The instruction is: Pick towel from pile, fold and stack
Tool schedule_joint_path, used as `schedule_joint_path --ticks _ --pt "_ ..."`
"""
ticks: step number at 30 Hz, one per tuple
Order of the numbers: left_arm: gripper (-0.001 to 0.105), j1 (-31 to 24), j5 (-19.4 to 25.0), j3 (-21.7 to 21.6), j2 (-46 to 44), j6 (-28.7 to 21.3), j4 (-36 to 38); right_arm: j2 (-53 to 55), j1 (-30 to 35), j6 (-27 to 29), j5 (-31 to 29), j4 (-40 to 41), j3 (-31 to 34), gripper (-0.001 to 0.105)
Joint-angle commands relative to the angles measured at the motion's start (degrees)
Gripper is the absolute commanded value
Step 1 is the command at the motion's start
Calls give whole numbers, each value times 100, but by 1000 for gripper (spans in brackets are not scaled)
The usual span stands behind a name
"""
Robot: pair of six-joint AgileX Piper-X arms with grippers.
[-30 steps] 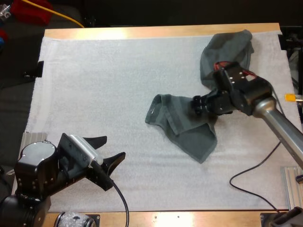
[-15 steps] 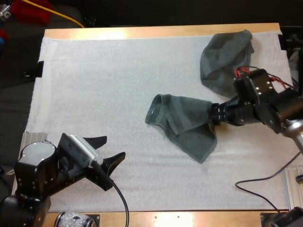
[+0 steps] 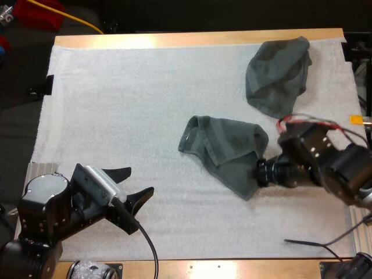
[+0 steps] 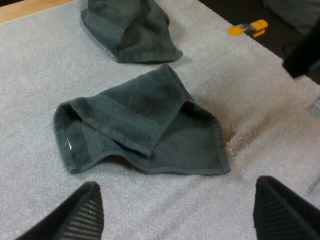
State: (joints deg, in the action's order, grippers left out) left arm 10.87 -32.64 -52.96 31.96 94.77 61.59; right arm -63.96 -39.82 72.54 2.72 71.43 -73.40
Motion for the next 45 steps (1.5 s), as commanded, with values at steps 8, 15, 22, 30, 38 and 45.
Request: schedule_joint_path --ticks 8,15,22,30,38,45 --pt "62 27 -59 -30 1 26 -16 447 -322 -970 -184 -569 1278 71" --pt "62 27 -59 -30 1 26 27 582 -322 -1882 408 -1998 2381 71" --pt "62 27 -59 -30 1 26 53 582 -312 -2976 665 -3592 3526 71" --pt "62 27 -59 -30 1 26 118 582 -312 -4160 699 -5595 4571 71" --pt "62 27 -59 -30 1 52 118 594 -312 -4854 374 -6832 5333 71" --pt "62 27 -59 -30 1 52 118 591 -312 -5097 194 -7514 5623 71"
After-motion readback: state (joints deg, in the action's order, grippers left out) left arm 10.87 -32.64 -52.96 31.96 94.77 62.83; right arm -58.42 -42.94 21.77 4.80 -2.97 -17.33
